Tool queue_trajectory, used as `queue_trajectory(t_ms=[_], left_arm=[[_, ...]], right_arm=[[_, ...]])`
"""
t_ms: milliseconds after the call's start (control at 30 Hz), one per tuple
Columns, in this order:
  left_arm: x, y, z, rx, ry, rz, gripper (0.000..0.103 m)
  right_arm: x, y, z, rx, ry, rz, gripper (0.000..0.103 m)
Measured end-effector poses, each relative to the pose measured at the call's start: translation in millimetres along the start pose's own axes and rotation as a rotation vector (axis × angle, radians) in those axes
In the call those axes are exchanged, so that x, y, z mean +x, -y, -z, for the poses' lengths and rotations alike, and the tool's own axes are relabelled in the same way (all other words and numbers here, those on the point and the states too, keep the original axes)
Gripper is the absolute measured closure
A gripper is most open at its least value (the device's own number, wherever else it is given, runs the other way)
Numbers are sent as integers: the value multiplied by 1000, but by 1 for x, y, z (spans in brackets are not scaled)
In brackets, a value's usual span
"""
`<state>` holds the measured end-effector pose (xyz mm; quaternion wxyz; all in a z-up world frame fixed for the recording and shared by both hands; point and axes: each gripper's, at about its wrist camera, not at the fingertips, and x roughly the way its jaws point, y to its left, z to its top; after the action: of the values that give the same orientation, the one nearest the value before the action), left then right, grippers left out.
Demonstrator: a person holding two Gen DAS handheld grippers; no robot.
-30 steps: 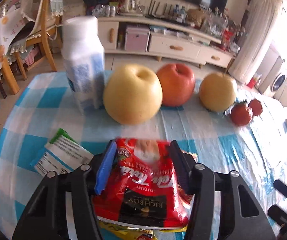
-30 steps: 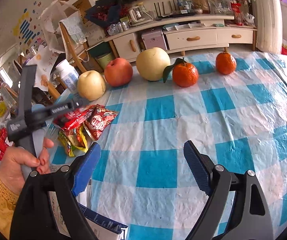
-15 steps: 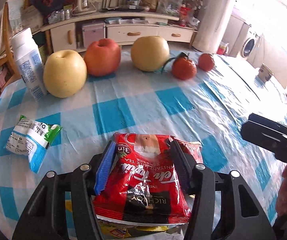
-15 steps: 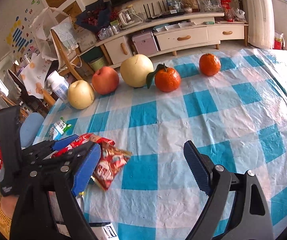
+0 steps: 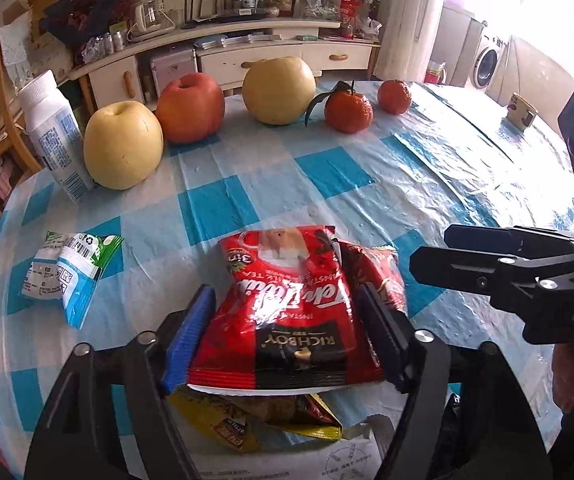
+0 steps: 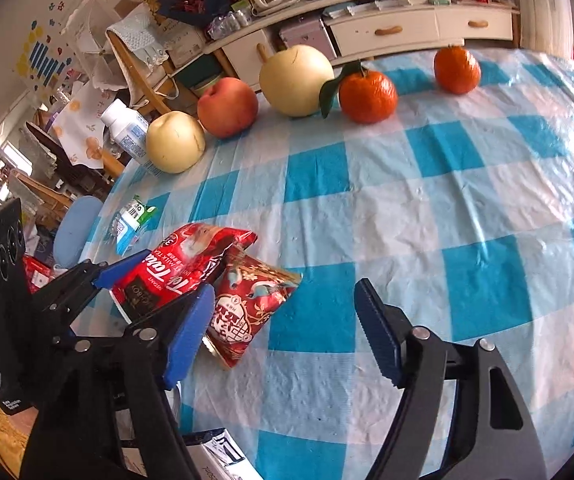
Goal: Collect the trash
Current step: 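Hold milk tea packet in left gripper while right gripper grasps red-white snack packet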
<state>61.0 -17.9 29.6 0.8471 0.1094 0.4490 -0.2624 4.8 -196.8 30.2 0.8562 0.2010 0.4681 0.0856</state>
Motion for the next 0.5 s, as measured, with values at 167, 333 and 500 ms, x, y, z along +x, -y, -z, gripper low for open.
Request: queue_trajectory(t_ms=[167, 333, 500], left_arm=[[1, 8, 3, 17, 12, -36, 32], [-8, 7, 5, -13, 34, -57, 33], [-25, -2, 10, -56, 76, -63, 33]], right_arm=[[5, -1, 1, 4, -8, -15, 33], [12, -5, 3, -25, -17, 21, 33], [8, -5, 2, -31, 7, 27, 33]])
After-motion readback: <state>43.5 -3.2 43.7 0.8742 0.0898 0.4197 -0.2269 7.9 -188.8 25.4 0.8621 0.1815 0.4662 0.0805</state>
